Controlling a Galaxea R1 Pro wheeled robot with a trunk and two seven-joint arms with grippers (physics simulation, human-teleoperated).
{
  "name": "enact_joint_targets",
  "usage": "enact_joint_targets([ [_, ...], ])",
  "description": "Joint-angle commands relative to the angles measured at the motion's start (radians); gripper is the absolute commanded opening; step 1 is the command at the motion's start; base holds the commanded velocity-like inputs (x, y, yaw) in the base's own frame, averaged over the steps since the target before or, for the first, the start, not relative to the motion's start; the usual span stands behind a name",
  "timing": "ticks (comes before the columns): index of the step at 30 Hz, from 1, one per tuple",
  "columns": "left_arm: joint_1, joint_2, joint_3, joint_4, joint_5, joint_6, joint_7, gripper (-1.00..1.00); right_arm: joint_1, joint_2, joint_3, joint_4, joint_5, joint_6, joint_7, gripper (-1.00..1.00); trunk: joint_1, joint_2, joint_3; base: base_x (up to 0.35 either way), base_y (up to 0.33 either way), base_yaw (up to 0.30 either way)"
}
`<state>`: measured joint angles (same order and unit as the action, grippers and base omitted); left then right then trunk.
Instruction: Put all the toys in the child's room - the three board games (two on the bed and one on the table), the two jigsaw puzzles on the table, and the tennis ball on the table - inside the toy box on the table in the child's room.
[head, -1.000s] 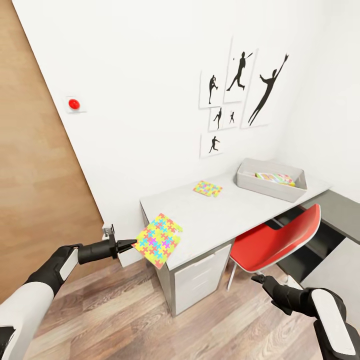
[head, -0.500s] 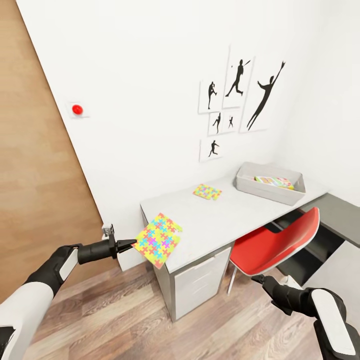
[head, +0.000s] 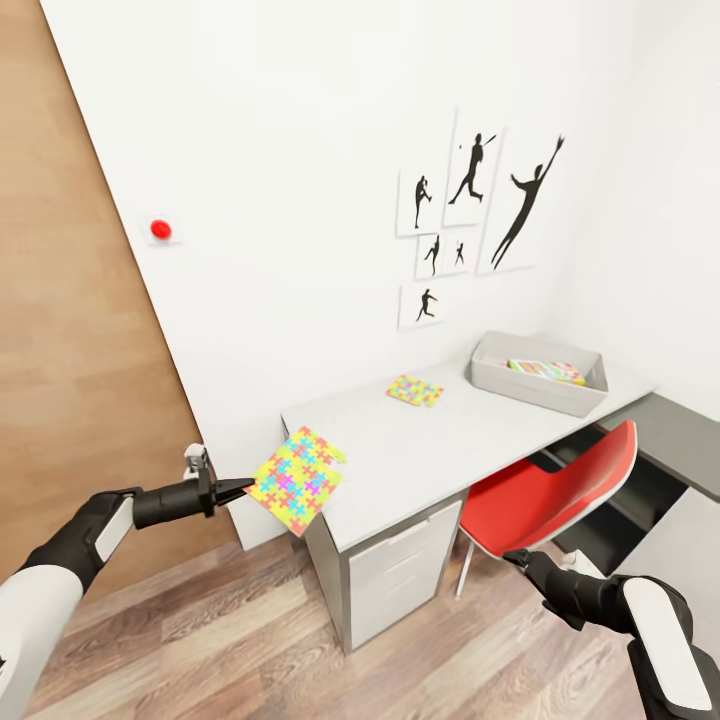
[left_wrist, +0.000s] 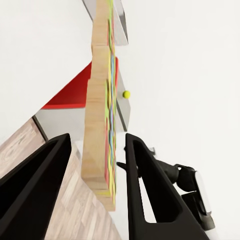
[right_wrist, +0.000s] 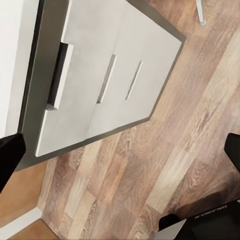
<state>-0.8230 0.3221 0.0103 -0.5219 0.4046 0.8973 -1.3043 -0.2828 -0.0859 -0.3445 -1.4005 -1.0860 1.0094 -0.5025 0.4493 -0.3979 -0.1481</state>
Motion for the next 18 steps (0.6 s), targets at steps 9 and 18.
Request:
enact_joint_targets([
  [9, -0.001, 0.003, -0.001, 0.0, 0.0, 0.008, -0.001, -1.0, -0.001, 0.0, 0.0, 0.001, -0.012, 0.003, -0.01, 1.0, 0.001, -0.002, 0.013, 0.0, 0.0, 0.0],
  [18, -0.001, 0.003, -0.001, 0.0, 0.0, 0.008, -0.001, -1.0, -0.001, 0.0, -0.001, -0.001, -0.013, 0.004, -0.01, 1.0, 0.001, -0.002, 0.024, 0.0, 0.0, -0.001],
])
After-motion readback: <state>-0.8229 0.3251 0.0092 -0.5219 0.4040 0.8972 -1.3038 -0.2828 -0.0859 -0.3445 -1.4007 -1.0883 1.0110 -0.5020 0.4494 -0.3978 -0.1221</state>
